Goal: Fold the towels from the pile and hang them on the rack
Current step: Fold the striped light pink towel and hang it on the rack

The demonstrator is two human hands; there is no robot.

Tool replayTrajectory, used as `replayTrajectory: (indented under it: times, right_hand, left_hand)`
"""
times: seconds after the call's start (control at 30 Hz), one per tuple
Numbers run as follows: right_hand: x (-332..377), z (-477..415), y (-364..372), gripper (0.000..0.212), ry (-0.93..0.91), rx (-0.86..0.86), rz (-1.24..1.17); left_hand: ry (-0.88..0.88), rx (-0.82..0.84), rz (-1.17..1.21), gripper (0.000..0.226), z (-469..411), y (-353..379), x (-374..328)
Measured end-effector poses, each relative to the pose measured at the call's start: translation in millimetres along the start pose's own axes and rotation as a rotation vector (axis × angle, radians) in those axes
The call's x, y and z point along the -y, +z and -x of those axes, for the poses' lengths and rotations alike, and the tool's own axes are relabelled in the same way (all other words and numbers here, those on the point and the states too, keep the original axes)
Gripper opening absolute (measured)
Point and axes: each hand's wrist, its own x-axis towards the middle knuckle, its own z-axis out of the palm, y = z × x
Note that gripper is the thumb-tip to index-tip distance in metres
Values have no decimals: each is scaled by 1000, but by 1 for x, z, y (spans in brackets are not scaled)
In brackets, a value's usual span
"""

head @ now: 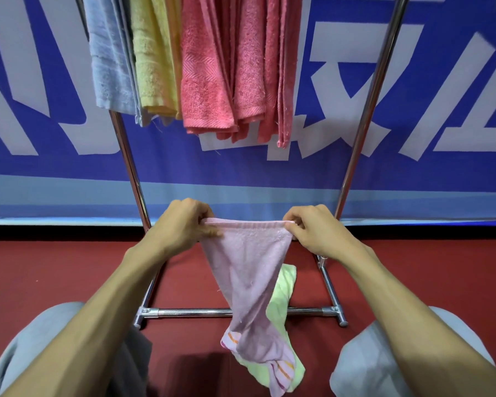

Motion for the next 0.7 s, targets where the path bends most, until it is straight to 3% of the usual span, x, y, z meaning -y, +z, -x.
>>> replayTrajectory:
  times: [0.1,0.2,0.37,0.47,0.7]
  right_hand:
    - [1,0,0,15,-9,-21,-27]
    - [2,-4,-3,8,33,-115,-178]
    - [6,-5,-2,13,195,-198,-708]
    - [14,-3,-10,16,283,-267,-985]
    - [48,-18,-58,12,244,-379,-1147]
  left_hand:
    - [-71,-18,87,18,1,-2,3]
    - [-173,-84,345,22,-1,-2,10]
    - [-213,-84,734,23,0,-5,10]
    - [-182,-97,822,14,3,-6,3]
    - [-91,-284,836,11,-12,-45,-29]
